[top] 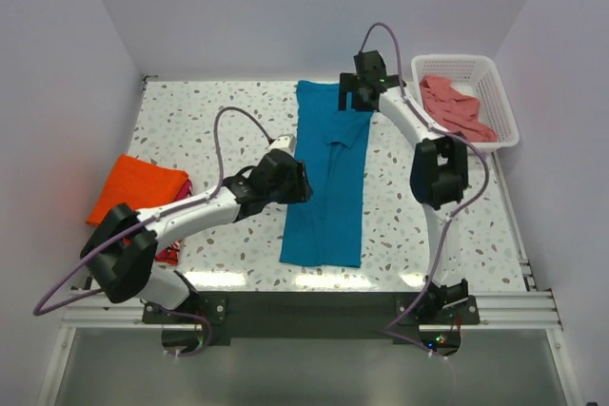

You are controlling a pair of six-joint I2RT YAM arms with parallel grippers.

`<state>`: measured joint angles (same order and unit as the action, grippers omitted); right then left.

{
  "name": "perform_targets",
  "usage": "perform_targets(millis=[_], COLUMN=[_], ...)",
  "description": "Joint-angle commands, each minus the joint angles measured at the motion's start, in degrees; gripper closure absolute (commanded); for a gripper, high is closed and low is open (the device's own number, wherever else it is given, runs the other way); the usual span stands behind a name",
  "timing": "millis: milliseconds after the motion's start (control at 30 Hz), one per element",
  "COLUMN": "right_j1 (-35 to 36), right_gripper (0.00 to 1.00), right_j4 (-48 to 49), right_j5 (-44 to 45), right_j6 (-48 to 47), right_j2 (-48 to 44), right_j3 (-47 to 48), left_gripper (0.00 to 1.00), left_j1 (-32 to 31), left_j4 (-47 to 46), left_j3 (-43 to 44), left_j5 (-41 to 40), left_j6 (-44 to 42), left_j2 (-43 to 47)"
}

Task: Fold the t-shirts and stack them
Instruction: Fold the tshirt

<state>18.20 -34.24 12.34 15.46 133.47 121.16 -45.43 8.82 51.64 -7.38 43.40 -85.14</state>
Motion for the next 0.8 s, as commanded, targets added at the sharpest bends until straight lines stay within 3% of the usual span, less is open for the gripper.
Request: perform_targets(millis=[0,200,400,600,767], right_j1=[0.26,7.54,16.24,20.73,24.6], right_gripper=[0.01,0.05,0.19,0.31,0.34], right_j4=[2.66,9.25,10.07,9.72,8.66], right_j5=[-2.83,-1.53,-3.46,-7.94,-9.96], right_j6=[6.84,13.44,20.48,29.25,34.44], right_j2=[-17.51,-40.02,-59.24,-72.11,-77.39], right_j3=[-11.08,-49.01,-74.44,-89.58,-94.35], left_gripper=[0.47,0.5,0.51,0.54,0.55], left_j1=[0.87,0.52,-1.94,-3.08,-3.7], left_j4=[2.69,0.16,-0.73,-0.47,-1.78], left_j3=[-4.08,-17.25,-25.26,-28.96,-30.1], left_j5=[-2.12,0.77,4.64,5.88,7.02], left_j6=[0.63,3.01,4.24,5.73,6.7], left_j2=[4.71,13.4,21.23,23.71,23.36])
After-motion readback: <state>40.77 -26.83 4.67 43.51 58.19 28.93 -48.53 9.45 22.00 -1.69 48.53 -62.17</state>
